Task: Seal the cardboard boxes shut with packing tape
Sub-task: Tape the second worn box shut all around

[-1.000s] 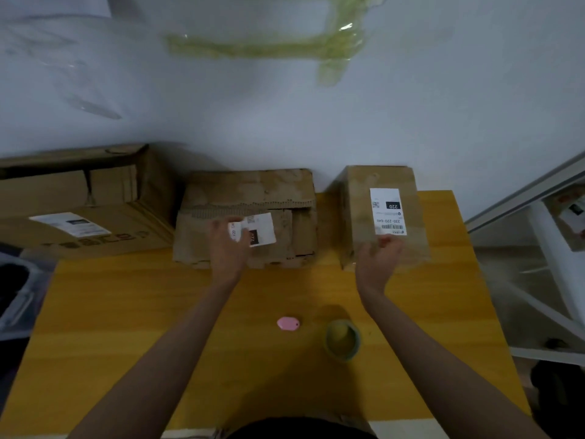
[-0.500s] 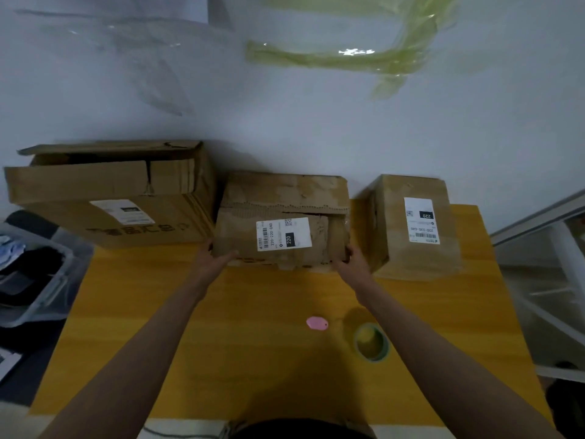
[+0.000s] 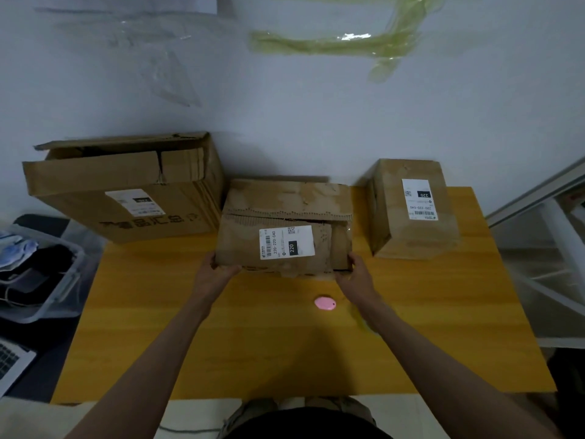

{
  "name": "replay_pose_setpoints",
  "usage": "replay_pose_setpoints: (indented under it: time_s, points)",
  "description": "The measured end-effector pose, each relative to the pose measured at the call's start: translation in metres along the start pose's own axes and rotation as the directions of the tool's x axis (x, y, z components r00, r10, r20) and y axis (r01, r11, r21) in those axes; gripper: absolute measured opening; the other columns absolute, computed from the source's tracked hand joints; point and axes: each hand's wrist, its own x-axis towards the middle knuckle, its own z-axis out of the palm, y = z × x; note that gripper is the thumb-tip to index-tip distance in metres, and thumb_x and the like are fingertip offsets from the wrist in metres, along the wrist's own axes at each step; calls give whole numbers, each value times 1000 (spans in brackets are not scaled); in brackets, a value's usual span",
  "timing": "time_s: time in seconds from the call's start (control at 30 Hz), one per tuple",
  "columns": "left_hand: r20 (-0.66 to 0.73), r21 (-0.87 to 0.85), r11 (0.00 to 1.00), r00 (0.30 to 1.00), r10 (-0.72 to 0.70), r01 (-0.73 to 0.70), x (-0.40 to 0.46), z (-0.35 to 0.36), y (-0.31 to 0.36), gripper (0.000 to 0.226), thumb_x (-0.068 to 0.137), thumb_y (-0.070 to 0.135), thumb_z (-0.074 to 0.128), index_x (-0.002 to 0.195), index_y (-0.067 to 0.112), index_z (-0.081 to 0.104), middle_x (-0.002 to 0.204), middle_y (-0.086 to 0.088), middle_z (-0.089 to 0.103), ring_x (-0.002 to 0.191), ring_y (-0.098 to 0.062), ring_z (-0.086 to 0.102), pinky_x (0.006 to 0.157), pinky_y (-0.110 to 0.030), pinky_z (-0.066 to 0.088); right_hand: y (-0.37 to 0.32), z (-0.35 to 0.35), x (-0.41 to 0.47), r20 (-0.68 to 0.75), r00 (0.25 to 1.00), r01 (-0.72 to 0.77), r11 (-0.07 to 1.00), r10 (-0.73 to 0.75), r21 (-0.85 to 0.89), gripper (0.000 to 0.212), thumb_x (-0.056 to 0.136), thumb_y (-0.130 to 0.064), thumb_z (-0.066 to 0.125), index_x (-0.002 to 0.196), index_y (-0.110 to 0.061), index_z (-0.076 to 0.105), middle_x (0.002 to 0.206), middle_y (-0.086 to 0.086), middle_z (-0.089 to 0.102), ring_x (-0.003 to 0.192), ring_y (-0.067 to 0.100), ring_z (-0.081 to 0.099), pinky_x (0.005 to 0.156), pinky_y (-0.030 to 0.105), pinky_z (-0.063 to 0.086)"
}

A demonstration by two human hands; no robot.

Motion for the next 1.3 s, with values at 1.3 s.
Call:
replay_pose_setpoints:
  time_s: [1.3]
  points:
    - [653,648,378,738,171,-661,-45,224,-87,62,90,3,51,149,19,42,163,-7,16,136,-32,41,100,-39,48,118,-74,-44,419,792,136,541,444,-830,51,104,-6,40,154,-13,35,161,12,26,137,34,43,108,51,44]
